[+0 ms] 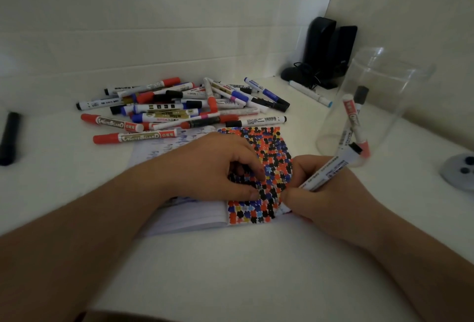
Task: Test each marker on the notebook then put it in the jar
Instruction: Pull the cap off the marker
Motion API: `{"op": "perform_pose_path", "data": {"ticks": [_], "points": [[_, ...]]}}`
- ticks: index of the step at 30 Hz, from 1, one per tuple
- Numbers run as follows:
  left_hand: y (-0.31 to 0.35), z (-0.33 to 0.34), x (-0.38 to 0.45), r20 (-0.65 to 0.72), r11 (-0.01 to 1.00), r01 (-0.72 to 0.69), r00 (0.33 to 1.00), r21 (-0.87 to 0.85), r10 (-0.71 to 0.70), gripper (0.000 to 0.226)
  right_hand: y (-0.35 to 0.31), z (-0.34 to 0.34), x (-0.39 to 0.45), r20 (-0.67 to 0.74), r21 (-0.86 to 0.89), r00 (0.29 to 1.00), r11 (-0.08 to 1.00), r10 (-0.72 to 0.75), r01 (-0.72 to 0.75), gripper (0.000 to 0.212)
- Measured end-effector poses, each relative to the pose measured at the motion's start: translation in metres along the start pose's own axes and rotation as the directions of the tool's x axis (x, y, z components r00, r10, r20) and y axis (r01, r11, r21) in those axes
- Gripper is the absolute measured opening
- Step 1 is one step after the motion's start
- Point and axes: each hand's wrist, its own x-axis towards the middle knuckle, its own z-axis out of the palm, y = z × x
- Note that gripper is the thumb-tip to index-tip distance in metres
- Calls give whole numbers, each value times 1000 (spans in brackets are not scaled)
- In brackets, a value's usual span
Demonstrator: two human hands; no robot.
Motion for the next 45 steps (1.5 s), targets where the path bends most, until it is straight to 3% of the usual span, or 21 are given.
{"op": "perform_pose_path", "data": {"ticks": [9, 45], "points": [[0, 0, 0, -9, 999, 11, 1000, -34, -12, 31, 4, 0, 2, -8, -33, 1000, 999, -30, 30, 30], [2, 0, -1, -5, 998, 43, 999, -51, -43, 31, 15, 2, 4, -14, 20, 998, 998, -63, 63, 22]]}}
